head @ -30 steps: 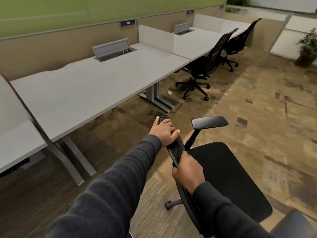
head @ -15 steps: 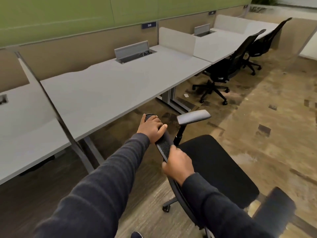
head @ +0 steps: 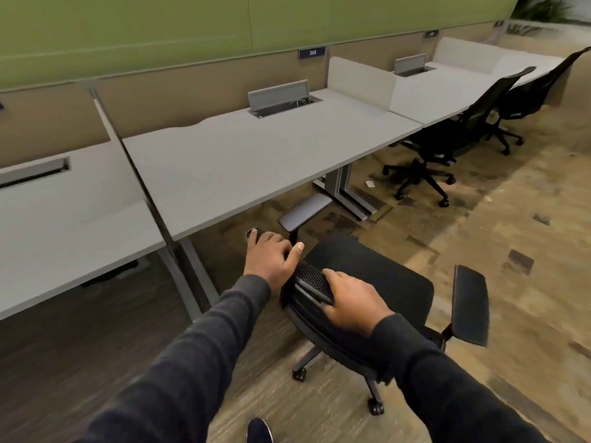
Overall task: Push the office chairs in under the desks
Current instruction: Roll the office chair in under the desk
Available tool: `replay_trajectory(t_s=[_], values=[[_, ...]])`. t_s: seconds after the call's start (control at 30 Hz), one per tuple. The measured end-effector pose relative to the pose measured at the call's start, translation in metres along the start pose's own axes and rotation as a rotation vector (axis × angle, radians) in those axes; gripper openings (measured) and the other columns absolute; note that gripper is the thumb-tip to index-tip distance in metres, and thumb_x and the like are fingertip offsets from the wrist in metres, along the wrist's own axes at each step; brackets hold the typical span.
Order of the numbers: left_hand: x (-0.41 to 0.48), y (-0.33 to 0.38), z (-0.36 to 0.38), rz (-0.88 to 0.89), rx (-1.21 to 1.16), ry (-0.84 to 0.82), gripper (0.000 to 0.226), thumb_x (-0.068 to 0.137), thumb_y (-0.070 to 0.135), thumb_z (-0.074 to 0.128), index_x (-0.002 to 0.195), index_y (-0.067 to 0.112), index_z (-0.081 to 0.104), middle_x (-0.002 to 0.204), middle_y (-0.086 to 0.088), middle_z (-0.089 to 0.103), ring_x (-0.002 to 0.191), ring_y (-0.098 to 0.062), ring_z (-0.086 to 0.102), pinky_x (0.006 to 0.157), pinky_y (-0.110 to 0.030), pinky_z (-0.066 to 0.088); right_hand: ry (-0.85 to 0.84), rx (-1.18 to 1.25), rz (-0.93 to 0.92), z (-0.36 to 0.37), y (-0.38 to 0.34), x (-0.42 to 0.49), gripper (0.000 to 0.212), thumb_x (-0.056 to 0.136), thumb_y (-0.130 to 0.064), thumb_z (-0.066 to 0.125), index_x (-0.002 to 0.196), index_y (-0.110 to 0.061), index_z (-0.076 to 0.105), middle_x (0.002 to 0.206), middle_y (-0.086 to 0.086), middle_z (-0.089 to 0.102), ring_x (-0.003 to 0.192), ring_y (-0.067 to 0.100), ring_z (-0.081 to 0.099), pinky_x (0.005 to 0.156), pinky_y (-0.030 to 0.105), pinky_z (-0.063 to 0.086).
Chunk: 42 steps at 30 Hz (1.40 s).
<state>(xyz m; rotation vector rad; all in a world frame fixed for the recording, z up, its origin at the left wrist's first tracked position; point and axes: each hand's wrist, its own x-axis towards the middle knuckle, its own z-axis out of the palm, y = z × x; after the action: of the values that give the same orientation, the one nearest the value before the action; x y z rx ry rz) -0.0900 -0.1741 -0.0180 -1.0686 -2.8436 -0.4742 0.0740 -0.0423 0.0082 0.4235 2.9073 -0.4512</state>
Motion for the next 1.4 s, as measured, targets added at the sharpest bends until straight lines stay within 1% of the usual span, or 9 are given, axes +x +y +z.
replay_trajectory(t_s=[0.07,0.17,0.33,0.57,0.63,0.77,0.87,0.97,1.4], values=[[-0.025,0.010,0.000,0.044,0.074,0.022,0.075,0.095,0.068,0.010,0.091,0.024,0.070,0.097,0.004,0.066,0.107,-0.023,0.054,0.112,-0.050,0.024,0.036,-0.095,0.001,0.003,0.013,-0.017,0.062,0.086,-0.044,0.058,0.143,-0.026,0.041,0.131,0.000,0.060,0.117,0.027,0.061,0.094,0.042,0.050],[-0.053,0.026,-0.002,0.111,0.151,-0.022,0.080,0.091,0.077,0.006,0.088,0.023,0.065,0.090,0.003,0.061,0.094,-0.023,0.050,0.096,-0.046,0.034,0.144,-0.240,0.106,0.013,0.032,-0.044,0.049,0.083,-0.048,0.057,0.126,-0.026,0.052,0.117,-0.003,0.064,0.109,0.025,0.063,0.087,0.039,0.047],[-0.072,0.053,-0.006,0.210,0.133,-0.076,0.084,0.087,0.083,0.009,0.089,0.021,0.066,0.081,0.006,0.052,0.086,-0.018,0.045,0.081,-0.039,0.031,0.174,-0.304,0.046,-0.003,0.076,-0.059,0.049,0.077,-0.057,0.055,0.118,-0.031,0.059,0.108,-0.006,0.066,0.102,0.021,0.062,0.085,0.036,0.047],[-0.065,0.067,-0.006,0.173,0.092,-0.071,0.084,0.088,0.084,0.011,0.085,0.019,0.065,0.078,0.004,0.055,0.078,-0.017,0.044,0.070,-0.037,0.029,0.247,-0.347,-0.094,-0.027,0.112,-0.029,0.048,0.066,-0.061,0.055,0.099,-0.030,0.069,0.088,-0.007,0.069,0.083,0.021,0.065,0.075,0.034,0.049],[-0.062,0.065,-0.006,0.141,0.086,-0.040,0.084,0.089,0.083,0.011,0.084,0.019,0.065,0.077,0.004,0.054,0.077,-0.017,0.043,0.070,-0.037,0.028,0.274,-0.342,-0.129,-0.030,0.113,-0.016,0.050,0.063,-0.063,0.049,0.094,-0.030,0.069,0.083,-0.006,0.068,0.079,0.022,0.065,0.073,0.034,0.049],[-0.046,0.054,-0.009,0.075,0.099,-0.011,0.081,0.088,0.084,0.010,0.083,0.021,0.061,0.078,0.006,0.048,0.077,-0.018,0.039,0.073,-0.040,0.030,0.238,-0.343,-0.146,-0.038,0.110,0.021,0.047,0.061,-0.059,0.056,0.096,-0.030,0.068,0.087,-0.006,0.068,0.083,0.023,0.065,0.075,0.035,0.050],[-0.029,0.045,-0.011,0.039,0.102,-0.028,0.081,0.086,0.085,0.010,0.085,0.021,0.061,0.084,0.002,0.054,0.083,-0.021,0.046,0.081,-0.044,0.036,0.204,-0.341,-0.152,-0.044,0.106,0.053,0.045,0.064,-0.055,0.061,0.102,-0.031,0.067,0.094,-0.008,0.069,0.090,0.022,0.065,0.080,0.035,0.051],[-0.008,0.034,-0.012,0.015,0.103,-0.036,0.081,0.085,0.087,0.012,0.086,0.021,0.058,0.090,0.000,0.057,0.088,-0.023,0.050,0.081,-0.043,0.037,0.202,-0.353,-0.169,-0.048,0.104,0.088,0.046,0.065,-0.054,0.064,0.105,-0.032,0.068,0.097,-0.009,0.069,0.092,0.020,0.065,0.083,0.034,0.051],[0.098,-0.032,-0.009,-0.012,0.101,-0.030,0.092,0.073,0.094,0.020,0.100,0.017,0.062,0.105,-0.007,0.062,0.098,-0.030,0.052,0.088,-0.048,0.039,0.333,-0.257,-0.185,-0.056,0.087,0.241,0.042,0.057,-0.043,0.077,0.098,-0.037,0.069,0.089,-0.013,0.069,0.091,0.019,0.066,0.090,0.040,0.048]])
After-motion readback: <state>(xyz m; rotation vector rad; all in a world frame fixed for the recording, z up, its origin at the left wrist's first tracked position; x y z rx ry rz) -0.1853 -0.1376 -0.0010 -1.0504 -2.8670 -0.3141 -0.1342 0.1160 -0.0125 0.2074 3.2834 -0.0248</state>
